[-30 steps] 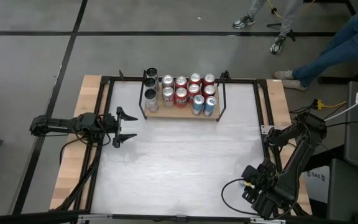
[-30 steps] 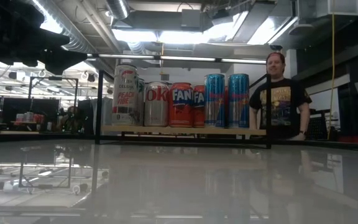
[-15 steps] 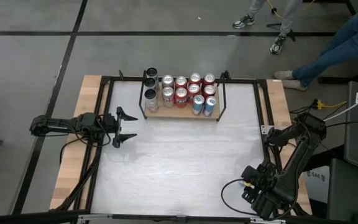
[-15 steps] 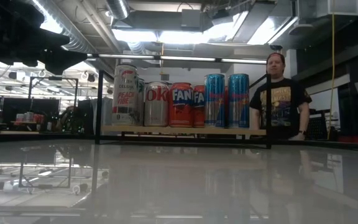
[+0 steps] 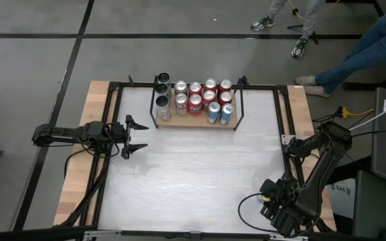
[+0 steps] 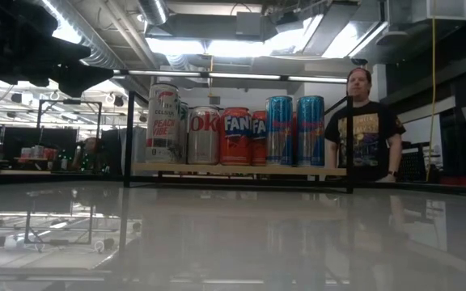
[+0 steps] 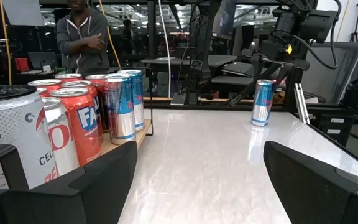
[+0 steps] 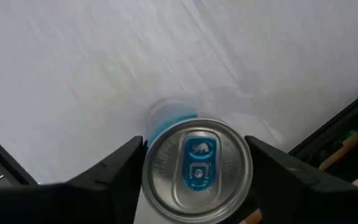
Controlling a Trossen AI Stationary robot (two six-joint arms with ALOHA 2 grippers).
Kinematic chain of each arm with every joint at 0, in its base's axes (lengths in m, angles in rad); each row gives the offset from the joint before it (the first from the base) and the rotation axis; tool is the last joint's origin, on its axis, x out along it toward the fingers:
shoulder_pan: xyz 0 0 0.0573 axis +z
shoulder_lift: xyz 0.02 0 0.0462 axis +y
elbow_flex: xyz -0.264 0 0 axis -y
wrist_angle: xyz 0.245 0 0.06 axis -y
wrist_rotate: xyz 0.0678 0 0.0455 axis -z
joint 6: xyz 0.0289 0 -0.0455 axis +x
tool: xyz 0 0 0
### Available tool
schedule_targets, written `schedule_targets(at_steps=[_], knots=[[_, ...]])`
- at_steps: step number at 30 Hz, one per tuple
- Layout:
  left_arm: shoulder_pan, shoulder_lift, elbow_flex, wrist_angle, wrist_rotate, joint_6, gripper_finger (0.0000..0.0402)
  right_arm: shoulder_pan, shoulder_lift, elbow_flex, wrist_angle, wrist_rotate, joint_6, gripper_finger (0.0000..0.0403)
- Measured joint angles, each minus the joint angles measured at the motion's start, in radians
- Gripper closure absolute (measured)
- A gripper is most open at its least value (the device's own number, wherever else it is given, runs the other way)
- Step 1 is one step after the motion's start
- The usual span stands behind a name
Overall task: Place canned beverage on shelf
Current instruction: Put the white and blue soda can on the shelf aligned with other pink soda can
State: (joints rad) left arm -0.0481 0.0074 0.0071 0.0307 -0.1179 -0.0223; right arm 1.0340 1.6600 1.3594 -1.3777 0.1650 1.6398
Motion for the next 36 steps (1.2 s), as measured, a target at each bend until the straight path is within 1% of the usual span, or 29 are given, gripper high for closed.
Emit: schedule_targets(at_steps=[3, 10, 14, 18, 30, 36], knots=[[0.0, 0.0, 0.0, 0.0, 0.0, 0.0, 0.0056, 0.0, 0.0, 0.0, 0.002, 0.0, 0.0, 0.0169], [0.0, 0.0, 0.0, 0.0, 0.0, 0.0, 0.0056, 0.0, 0.0, 0.0, 0.028, 0.003, -0.001, 0.0167], [0.0, 0.0, 0.0, 0.0, 0.0, 0.0, 0.0056, -0.03, 0.0, 0.0, 0.051, 0.01, -0.029, 0.0172], [0.0, 0.0, 0.0, 0.0, 0.0, 0.0, 0.0056, -0.097, -0.001, 0.002, 0.105, 0.011, -0.148, 0.0171], [0.0, 0.0, 0.0, 0.0, 0.0, 0.0, 0.0056, -0.372, 0.001, 0.004, 0.317, 0.015, -0.627, 0.0169], [0.0, 0.0, 0.0, 0.0, 0.0, 0.0, 0.0056, -0.465, 0.003, 0.002, 0.396, 0.016, -0.798, 0.0169]])
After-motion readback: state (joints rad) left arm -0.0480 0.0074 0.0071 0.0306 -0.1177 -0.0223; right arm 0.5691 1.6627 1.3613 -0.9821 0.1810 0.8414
